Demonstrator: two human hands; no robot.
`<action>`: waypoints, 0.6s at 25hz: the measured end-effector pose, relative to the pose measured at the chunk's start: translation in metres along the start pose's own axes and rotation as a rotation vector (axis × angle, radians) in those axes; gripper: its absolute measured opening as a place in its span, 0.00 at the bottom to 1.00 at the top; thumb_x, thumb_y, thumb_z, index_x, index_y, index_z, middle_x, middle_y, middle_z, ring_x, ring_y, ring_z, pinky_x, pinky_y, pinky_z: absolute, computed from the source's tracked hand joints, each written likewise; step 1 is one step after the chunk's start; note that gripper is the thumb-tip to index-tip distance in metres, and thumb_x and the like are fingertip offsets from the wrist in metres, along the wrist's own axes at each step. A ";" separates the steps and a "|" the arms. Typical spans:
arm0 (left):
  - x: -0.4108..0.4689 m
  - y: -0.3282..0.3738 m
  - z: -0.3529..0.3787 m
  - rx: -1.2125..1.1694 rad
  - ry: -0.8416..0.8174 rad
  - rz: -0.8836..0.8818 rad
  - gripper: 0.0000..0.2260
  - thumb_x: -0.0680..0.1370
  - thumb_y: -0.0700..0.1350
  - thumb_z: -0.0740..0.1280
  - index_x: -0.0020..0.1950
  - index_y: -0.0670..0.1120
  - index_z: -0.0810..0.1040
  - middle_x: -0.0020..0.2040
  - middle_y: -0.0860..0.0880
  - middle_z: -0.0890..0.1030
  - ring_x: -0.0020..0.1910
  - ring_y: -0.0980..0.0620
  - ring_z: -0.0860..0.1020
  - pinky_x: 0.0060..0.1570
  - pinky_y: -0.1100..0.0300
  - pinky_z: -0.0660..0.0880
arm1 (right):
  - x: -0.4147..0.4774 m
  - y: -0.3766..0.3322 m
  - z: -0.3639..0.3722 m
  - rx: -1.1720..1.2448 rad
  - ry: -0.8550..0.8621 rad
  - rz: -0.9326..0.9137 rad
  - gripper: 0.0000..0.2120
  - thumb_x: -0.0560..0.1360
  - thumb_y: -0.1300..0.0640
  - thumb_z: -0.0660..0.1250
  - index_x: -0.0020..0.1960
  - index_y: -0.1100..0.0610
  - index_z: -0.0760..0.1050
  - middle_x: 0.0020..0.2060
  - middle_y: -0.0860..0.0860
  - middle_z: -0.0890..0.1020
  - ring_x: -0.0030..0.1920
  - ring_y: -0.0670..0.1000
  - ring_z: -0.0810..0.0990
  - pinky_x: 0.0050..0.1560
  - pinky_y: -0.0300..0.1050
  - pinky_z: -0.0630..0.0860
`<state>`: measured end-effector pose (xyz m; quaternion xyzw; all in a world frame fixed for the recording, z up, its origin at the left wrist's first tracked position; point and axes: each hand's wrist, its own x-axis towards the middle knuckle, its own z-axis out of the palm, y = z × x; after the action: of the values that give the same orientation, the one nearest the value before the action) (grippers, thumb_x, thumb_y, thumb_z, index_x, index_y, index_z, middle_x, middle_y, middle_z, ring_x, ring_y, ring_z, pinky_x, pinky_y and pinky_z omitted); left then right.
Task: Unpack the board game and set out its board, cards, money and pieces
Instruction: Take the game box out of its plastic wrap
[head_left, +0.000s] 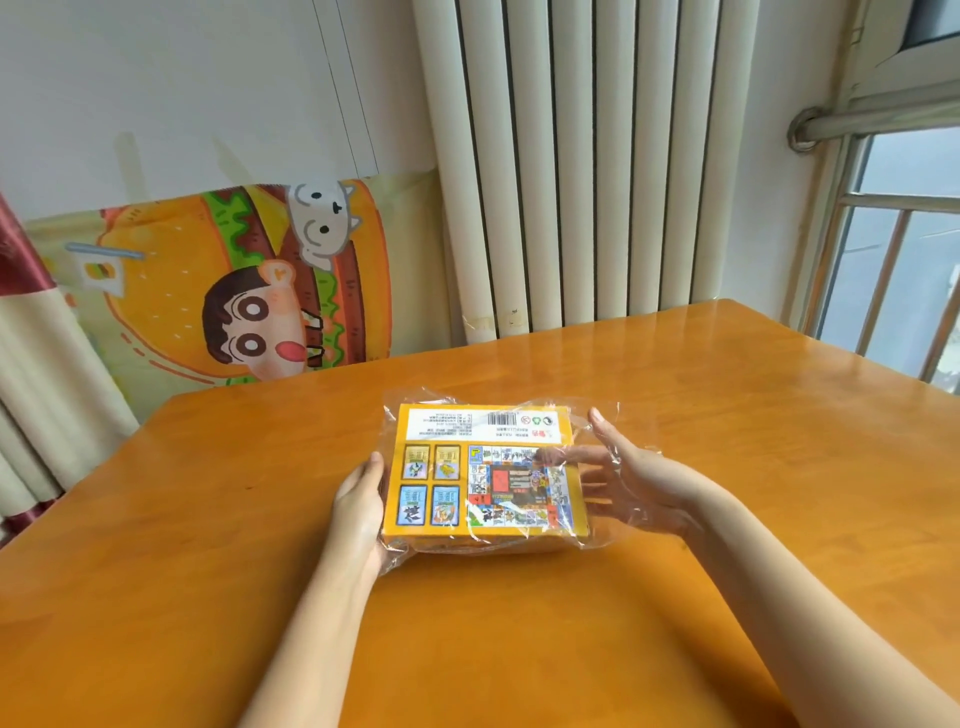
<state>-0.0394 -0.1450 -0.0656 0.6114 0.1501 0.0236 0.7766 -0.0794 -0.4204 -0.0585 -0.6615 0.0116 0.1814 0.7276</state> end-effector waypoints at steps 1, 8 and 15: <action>-0.001 0.000 0.002 0.040 -0.011 0.015 0.14 0.81 0.49 0.62 0.62 0.42 0.73 0.41 0.45 0.83 0.31 0.49 0.82 0.25 0.59 0.77 | -0.001 -0.001 -0.001 0.008 -0.018 -0.034 0.36 0.68 0.29 0.55 0.61 0.53 0.79 0.57 0.60 0.81 0.60 0.59 0.78 0.64 0.54 0.72; -0.001 -0.006 0.014 0.098 -0.032 0.023 0.15 0.82 0.45 0.60 0.62 0.35 0.72 0.49 0.42 0.81 0.38 0.49 0.81 0.38 0.58 0.77 | -0.021 -0.015 -0.017 0.108 -0.027 -0.048 0.38 0.69 0.29 0.50 0.63 0.54 0.76 0.56 0.62 0.81 0.55 0.58 0.82 0.52 0.48 0.79; 0.047 0.001 0.005 0.265 0.222 0.208 0.10 0.82 0.40 0.59 0.55 0.34 0.74 0.45 0.38 0.82 0.25 0.55 0.79 0.17 0.67 0.70 | -0.065 -0.036 -0.097 0.485 0.684 -0.463 0.08 0.76 0.69 0.63 0.52 0.61 0.78 0.39 0.57 0.83 0.29 0.48 0.83 0.24 0.35 0.75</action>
<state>0.0070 -0.1389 -0.0733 0.7139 0.1726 0.1511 0.6616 -0.1082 -0.5321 -0.0196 -0.4797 0.1448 -0.2216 0.8366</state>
